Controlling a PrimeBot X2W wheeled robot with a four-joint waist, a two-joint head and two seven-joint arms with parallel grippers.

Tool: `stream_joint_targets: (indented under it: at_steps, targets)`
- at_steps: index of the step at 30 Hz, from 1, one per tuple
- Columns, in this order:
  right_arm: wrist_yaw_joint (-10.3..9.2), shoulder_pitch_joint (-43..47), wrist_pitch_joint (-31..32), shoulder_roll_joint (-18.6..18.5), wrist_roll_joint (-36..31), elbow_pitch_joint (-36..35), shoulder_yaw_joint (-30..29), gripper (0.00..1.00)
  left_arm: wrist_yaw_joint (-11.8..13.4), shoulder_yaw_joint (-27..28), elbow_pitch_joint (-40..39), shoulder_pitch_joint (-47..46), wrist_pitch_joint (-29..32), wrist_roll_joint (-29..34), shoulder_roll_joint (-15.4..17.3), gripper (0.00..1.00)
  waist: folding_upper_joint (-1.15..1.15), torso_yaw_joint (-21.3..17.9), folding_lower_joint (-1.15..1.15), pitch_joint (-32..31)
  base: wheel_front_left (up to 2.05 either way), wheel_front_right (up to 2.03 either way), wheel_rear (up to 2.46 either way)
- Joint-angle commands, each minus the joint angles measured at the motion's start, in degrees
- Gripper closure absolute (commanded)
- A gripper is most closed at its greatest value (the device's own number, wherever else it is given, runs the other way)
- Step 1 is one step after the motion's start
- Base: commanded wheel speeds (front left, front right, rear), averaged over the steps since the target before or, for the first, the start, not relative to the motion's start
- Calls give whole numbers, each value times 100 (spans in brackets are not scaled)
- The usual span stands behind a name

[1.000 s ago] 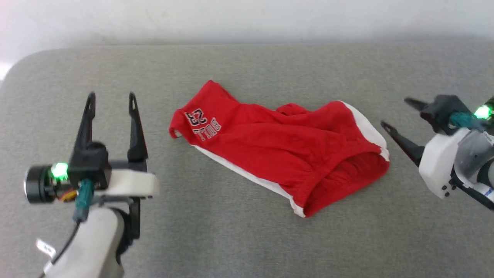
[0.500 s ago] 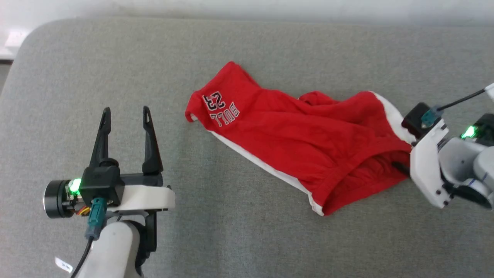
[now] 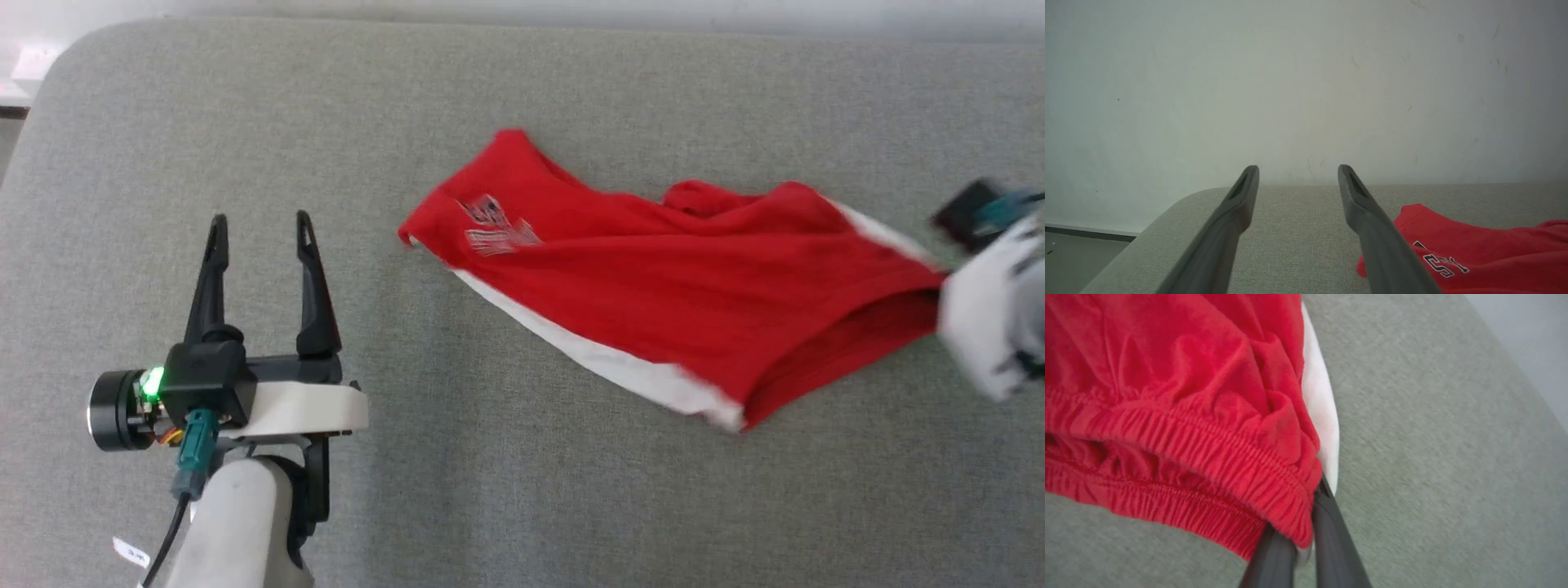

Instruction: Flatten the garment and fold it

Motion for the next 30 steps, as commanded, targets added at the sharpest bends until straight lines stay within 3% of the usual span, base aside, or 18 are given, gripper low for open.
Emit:
stream_joint_targets:
  at_steps: [1, 5, 10, 11, 12, 13, 17, 24, 30]
  targets:
    - [-15, -189, -47, -204, 69, 129, -67, 100, -59, 42, 1, 23, -26, 80, -77, 0, 0, 20, -1, -12, 0, 0, 0]
    - [-15, -464, -35, -465, 165, 596, -294, 100, -158, 48, -37, 10, -26, 153, -188, 0, 0, 106, -1, 89, 0, 0, 0]
    - [-15, -532, -98, -217, 81, 1328, -380, 100, -272, 83, -8, -100, -26, 208, -275, 0, 0, 199, -1, 234, 0, 0, 0]
    - [-15, -512, -151, -118, 66, 1445, -377, 71, -283, 86, -1, -112, -26, 225, -292, 0, 0, 205, -1, 241, 0, 0, 0]
    - [-15, -475, -222, -6, 107, 1541, -400, 54, -289, 90, 5, -118, -26, 241, -306, 0, 0, 204, -1, 235, 0, 0, 0]
    - [-15, -437, -324, 93, 163, 1626, -443, 0, -296, 94, 17, -117, -26, 257, -319, 0, 0, 199, -1, 219, 0, 0, 0]
    - [-15, -280, -630, 240, 156, 1745, -383, 0, -336, 163, 97, -47, -26, 298, -324, 0, 0, 101, -1, 14, 0, 0, 0]
    - [-15, -241, -768, -229, -9, 1159, -143, 0, -346, 321, 101, 256, -26, 361, -253, 0, 0, -227, -1, -415, 0, 0, 0]
    - [-15, -320, -800, -805, 301, -278, -492, 0, -325, 422, 68, 517, -26, 428, -179, 0, 0, -492, -1, -677, 0, 0, 0]
